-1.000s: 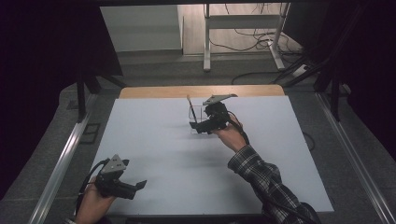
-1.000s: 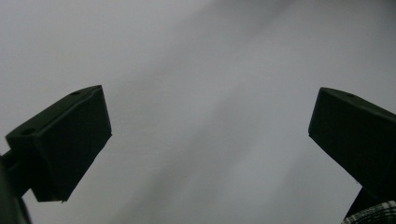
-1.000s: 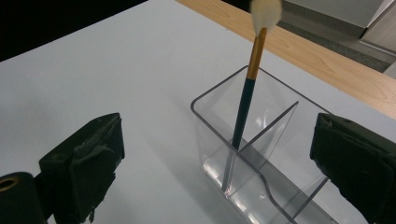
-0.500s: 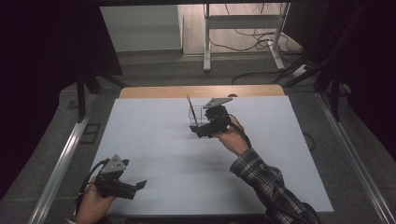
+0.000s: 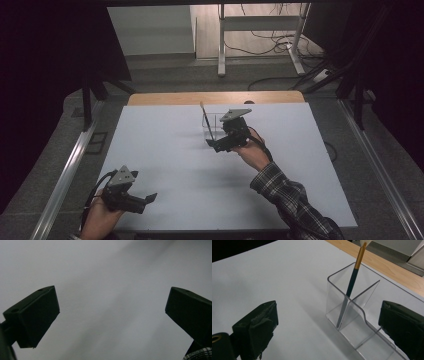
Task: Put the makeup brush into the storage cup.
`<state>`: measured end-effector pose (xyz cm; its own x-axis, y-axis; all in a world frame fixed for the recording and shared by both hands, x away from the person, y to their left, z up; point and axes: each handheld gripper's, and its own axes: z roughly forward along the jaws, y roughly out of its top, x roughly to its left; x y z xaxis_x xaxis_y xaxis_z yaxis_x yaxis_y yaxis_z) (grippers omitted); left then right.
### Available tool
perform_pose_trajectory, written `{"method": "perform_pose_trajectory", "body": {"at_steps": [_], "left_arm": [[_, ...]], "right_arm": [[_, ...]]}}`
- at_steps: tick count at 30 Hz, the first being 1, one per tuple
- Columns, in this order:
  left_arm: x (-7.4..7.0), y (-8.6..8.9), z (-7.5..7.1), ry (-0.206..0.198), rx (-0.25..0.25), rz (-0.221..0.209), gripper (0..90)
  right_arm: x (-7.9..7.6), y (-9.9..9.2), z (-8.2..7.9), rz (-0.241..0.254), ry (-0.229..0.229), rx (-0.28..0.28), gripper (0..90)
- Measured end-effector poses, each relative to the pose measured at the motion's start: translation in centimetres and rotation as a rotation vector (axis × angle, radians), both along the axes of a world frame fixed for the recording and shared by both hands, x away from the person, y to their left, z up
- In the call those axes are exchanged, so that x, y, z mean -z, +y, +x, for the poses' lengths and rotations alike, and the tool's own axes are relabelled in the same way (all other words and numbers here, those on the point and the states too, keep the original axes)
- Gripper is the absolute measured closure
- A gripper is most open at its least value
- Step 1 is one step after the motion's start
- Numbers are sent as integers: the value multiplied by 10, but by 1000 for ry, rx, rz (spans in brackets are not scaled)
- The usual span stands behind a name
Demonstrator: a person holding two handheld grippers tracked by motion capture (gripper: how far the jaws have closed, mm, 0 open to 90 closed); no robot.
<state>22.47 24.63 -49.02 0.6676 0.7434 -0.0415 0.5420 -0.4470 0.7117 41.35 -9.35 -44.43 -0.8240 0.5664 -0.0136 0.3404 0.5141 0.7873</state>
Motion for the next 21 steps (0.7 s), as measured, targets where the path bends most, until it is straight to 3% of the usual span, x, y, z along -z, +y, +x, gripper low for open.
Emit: {"method": "perform_pose_trajectory", "body": {"at_steps": [21], "left_arm": [[0, 0, 0, -2, 0, 0, 1]], "right_arm": [[0, -9, -16, 4, 18, 5, 32]]}}
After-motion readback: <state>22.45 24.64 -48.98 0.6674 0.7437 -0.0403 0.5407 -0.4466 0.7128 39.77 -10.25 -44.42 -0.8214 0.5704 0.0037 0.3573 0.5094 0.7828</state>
